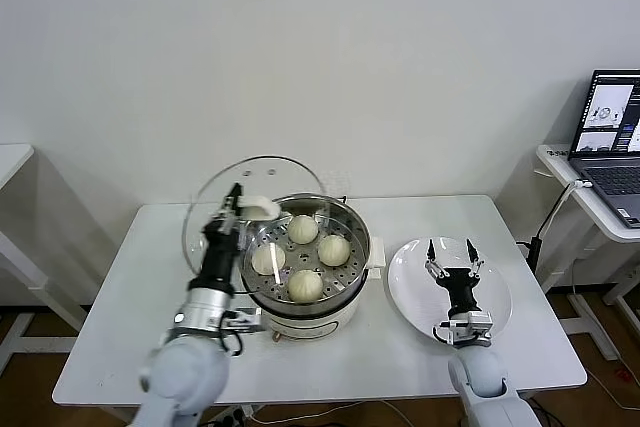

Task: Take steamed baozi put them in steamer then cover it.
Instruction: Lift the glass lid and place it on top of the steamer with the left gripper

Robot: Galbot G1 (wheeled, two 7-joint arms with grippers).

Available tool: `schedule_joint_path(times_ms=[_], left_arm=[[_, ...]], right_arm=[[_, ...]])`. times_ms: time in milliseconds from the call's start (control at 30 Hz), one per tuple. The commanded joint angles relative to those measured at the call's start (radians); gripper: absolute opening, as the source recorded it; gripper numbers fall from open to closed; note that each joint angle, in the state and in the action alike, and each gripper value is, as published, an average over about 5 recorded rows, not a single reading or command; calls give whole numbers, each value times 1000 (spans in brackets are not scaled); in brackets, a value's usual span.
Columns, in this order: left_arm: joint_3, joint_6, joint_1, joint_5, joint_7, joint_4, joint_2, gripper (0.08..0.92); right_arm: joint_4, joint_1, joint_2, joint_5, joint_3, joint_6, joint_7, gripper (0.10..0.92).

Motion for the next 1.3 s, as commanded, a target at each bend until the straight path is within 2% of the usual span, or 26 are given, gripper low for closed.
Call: schedule_joint_path(times_ms=[33, 467, 767, 1300], left_arm=[[218, 82, -101, 200, 187, 78, -59, 188], [207, 76, -149, 247, 214, 212, -67, 188], [205, 87, -159, 241, 217, 236, -87, 188], [202, 109, -158, 184, 160, 253, -109, 188]], right_arm=[[-12, 2, 10, -6, 8, 2, -1, 823], [-29, 12, 24, -14, 10, 5, -4, 823], [-34, 16, 24, -15, 13, 8, -4, 823], [-36, 19, 24, -19, 8, 10, -6, 823]])
